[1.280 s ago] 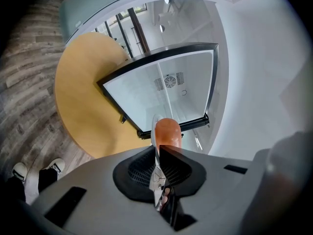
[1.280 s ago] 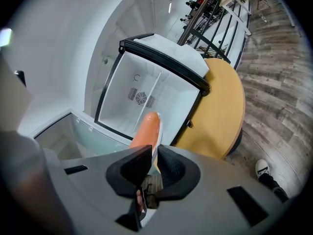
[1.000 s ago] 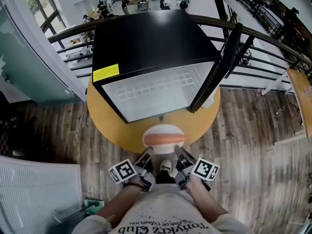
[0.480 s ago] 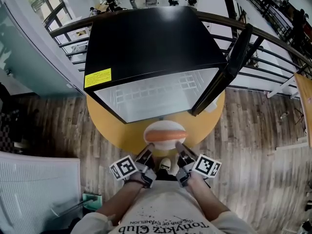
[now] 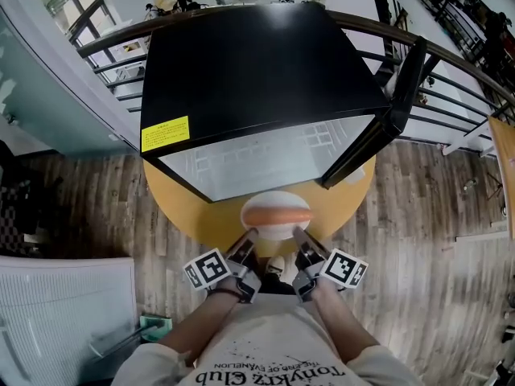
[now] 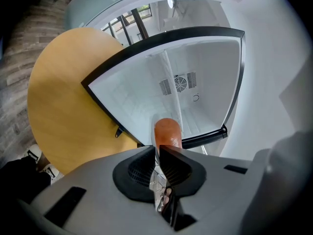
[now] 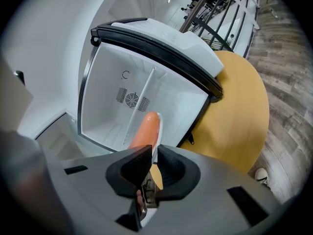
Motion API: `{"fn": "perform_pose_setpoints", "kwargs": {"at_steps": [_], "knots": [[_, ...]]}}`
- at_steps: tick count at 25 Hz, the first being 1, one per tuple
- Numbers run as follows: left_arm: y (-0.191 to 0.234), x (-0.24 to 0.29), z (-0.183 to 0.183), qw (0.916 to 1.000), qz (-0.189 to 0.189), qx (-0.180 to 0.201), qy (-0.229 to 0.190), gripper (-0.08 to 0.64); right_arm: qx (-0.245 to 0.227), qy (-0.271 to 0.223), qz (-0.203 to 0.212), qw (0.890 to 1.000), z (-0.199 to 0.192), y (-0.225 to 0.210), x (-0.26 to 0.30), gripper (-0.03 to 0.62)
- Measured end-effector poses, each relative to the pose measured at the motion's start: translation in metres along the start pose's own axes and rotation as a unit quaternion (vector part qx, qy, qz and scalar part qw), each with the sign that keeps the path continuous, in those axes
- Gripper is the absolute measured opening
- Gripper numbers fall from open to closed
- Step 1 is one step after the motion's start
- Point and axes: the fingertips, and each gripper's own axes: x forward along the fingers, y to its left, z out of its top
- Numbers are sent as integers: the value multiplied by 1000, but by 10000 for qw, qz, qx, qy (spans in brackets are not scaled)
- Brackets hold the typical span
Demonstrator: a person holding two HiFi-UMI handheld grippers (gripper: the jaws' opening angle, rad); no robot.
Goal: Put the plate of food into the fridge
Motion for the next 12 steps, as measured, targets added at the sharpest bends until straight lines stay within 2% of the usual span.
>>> {"fn": "perform_pose_setpoints", "kwargs": {"at_steps": [12], "knots": [[17,33,26,9996,21,-88,-258,40,-108,-36,7,9999,21,-14,38,54]]}}
